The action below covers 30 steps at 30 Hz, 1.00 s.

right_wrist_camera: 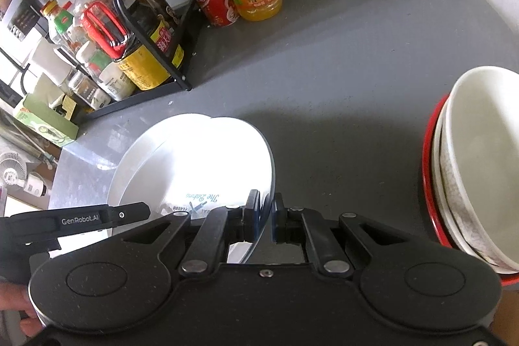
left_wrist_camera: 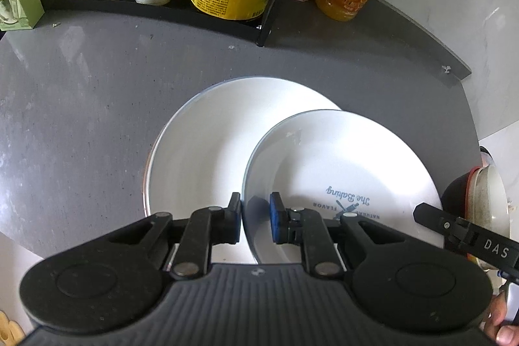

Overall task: Organize plates and bowls
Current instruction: 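Carry the 'BAKERY' plate with both grippers and lower it onto the plate stack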

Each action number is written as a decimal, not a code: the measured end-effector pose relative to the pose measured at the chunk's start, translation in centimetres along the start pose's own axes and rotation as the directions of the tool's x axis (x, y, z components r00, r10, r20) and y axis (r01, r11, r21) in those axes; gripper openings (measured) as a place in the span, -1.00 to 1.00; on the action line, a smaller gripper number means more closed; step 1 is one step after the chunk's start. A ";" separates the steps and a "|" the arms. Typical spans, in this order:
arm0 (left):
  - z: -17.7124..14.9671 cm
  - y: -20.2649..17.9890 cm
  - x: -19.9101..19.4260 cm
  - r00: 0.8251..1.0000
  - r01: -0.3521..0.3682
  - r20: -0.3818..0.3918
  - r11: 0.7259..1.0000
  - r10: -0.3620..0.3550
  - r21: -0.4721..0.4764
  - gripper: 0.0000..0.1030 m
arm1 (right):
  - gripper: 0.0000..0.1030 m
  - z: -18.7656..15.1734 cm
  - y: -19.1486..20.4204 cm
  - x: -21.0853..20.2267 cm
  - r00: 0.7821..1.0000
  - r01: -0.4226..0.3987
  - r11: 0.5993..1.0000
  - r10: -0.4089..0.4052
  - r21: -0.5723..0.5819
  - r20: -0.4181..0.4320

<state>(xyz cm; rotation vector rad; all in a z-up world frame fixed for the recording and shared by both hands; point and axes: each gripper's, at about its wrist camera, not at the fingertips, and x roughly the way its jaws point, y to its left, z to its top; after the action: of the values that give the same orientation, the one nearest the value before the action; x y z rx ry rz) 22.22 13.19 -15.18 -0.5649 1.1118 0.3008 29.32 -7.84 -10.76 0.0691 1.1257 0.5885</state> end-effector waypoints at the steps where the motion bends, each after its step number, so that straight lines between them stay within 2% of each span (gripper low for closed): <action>1: 0.1 0.0 0.0 1.000 -0.001 -0.001 1.000 0.001 -0.001 -0.70 | -0.87 0.0 0.1 0.1 1.000 0.000 1.000 0.000 -0.005 -0.003; 11: -0.4 1.0 0.7 0.999 -0.035 -0.025 0.999 0.035 -0.003 -0.65 | -0.86 -0.8 1.2 0.8 0.999 0.010 1.000 -0.010 -0.028 -0.036; 17: -0.6 1.2 0.9 0.998 -0.052 -0.027 0.998 0.054 0.038 -0.63 | -0.84 -1.2 1.8 1.3 0.999 0.030 0.999 -0.031 -0.031 -0.044; 20: -0.4 0.9 1.1 0.996 -0.082 -0.031 0.994 0.085 0.074 -0.60 | -0.84 -1.2 1.8 1.2 0.998 0.026 0.999 -0.027 -0.025 -0.048; 23: -0.4 0.0 1.2 0.992 -0.119 -0.015 0.983 0.122 0.138 -0.57 | -0.86 -1.3 1.9 1.2 0.999 0.025 0.999 -0.027 -0.026 -0.043; 29: -0.6 -1.6 2.1 0.979 -0.189 -0.027 0.942 0.204 0.276 -0.54 | -0.85 -1.3 1.8 1.6 0.999 0.024 1.000 -0.024 0.001 -0.046; 30: -0.7 -1.8 2.2 0.977 -0.198 -0.019 0.934 0.213 0.298 -0.54 | -0.77 -1.4 1.8 1.7 0.998 0.031 1.000 -0.031 0.000 -0.047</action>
<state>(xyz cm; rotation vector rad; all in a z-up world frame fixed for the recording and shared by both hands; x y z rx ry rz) 23.52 11.19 -16.86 -0.1913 1.2416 0.2960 27.92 -5.83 -12.20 0.0388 1.1705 0.5639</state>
